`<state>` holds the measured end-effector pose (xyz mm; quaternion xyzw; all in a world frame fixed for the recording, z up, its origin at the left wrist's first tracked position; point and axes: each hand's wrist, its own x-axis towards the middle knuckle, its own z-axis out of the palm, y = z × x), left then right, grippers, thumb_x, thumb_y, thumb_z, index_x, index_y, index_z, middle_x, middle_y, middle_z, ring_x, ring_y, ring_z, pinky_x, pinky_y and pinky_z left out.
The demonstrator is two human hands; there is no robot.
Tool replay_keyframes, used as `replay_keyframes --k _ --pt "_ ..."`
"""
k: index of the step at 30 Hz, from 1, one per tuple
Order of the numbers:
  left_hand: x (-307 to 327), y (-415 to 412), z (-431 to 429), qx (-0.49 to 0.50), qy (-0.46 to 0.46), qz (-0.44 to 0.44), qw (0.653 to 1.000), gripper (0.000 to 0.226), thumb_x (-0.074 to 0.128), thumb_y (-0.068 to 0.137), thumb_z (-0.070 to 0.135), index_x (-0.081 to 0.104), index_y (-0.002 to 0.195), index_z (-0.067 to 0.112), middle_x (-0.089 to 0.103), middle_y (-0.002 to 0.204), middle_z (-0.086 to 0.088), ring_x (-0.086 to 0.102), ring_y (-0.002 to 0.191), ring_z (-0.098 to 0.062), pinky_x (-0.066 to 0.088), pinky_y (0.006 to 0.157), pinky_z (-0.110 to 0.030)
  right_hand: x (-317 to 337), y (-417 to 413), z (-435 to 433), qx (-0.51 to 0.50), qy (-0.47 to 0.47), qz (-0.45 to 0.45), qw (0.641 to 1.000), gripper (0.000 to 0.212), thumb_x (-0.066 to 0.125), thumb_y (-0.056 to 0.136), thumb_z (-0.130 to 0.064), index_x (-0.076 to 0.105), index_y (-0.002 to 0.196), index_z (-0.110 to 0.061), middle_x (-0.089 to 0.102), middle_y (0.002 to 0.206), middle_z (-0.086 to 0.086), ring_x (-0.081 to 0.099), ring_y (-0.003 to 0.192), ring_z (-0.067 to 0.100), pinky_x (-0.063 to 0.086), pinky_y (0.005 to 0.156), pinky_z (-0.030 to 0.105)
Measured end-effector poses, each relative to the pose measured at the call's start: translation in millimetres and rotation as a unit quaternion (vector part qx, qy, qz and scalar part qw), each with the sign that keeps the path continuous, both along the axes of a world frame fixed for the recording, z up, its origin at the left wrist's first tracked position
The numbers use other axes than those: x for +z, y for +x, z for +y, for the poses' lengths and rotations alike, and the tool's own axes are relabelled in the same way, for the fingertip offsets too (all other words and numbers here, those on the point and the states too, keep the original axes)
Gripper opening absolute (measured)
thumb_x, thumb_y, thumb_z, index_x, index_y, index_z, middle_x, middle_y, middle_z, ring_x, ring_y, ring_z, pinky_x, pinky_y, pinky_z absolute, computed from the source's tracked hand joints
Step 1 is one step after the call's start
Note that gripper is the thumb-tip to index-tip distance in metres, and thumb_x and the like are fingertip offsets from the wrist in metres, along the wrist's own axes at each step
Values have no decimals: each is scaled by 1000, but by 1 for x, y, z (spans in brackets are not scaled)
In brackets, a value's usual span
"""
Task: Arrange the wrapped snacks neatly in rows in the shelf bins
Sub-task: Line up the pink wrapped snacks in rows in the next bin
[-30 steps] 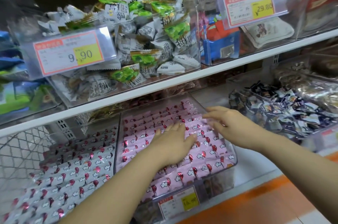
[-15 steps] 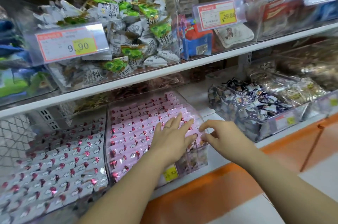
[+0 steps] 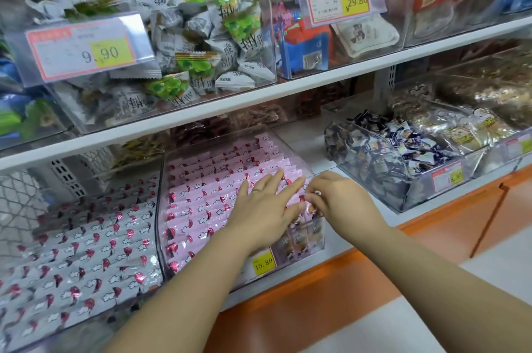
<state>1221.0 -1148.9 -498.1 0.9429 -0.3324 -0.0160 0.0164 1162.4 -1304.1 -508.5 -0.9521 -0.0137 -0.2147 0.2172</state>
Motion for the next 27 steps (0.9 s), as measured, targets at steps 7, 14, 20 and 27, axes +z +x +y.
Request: replay_keyframes --k 7,14,20,27 --pt "7 -6 -7 2 58 35 998 55 18 97 57 -2 147 46 -17 158 1 -13 146 -21 -10 114 -55 13 -3 5 -33 -87 96 991 23 43 99 -33 62 108 -22 48 114 -1 59 94 23 42 65 30" --pt "12 -9 -8 23 77 61 995 57 17 97 58 -5 148 45 -19 158 1 -15 146 -24 -9 113 -58 10 -13 6 -37 -85 82 992 22 46 97 -36 64 103 -23 53 104 -1 57 94 21 38 64 28" --pt "16 -32 3 36 11 -32 999 59 25 98 54 3 150 37 -3 160 2 -2 147 -22 -5 115 -56 12 -15 8 -31 -46 -54 997 18 55 93 -24 70 102 -18 60 116 5 61 96 29 45 72 33" --pt "0 -69 74 110 48 -62 991 58 15 97 56 -4 149 39 -11 159 7 -7 147 -19 -2 116 -54 -7 -28 60 97 -213 60 970 59 29 85 -44 61 122 -12 61 126 11 57 117 35 48 89 57"
